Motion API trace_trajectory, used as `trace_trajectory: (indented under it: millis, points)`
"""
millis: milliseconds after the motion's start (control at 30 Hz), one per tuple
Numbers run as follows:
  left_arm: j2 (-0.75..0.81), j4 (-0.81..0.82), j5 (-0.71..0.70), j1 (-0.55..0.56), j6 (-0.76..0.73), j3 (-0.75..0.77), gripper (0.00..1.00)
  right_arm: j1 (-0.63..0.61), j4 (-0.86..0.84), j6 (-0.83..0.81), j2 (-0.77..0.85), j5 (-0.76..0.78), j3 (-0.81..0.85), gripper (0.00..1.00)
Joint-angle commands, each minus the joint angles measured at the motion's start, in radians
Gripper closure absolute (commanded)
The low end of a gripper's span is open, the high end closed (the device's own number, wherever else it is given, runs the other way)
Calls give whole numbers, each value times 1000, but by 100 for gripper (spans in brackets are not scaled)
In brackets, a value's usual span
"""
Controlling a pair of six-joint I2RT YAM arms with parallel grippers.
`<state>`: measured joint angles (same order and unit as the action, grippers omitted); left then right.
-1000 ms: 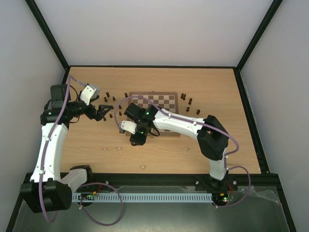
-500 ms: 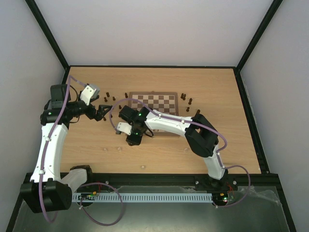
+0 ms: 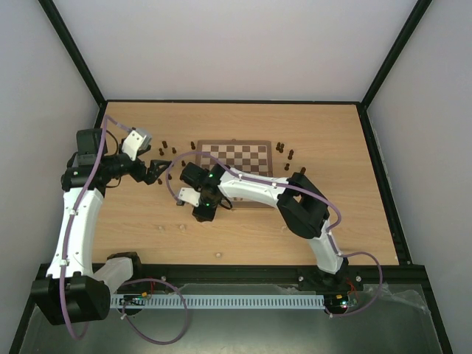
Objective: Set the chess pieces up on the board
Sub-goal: Pick up the chess piece at the center of the board, then place the chess piece on the chessboard.
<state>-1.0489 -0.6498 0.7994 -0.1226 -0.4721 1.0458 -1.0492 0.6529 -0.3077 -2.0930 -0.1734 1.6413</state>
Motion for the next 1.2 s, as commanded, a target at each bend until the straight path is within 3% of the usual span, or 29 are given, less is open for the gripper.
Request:
trace_trajectory:
  millis: [0, 500, 800, 1167]
  points:
    - [-3, -5, 15, 5, -17, -10, 1, -11, 55, -9, -19, 9, 5, 72]
    - [-7, -3, 16, 5, -13, -11, 1, -11, 54, -14, 47, 43, -68, 89]
    - [-2, -3, 17, 5, -11, -10, 1, -1, 57, -13, 157, 109, -112, 89]
    - [4, -6, 17, 5, -12, -15, 1, 116, 76, -19, 162, 127, -63, 89]
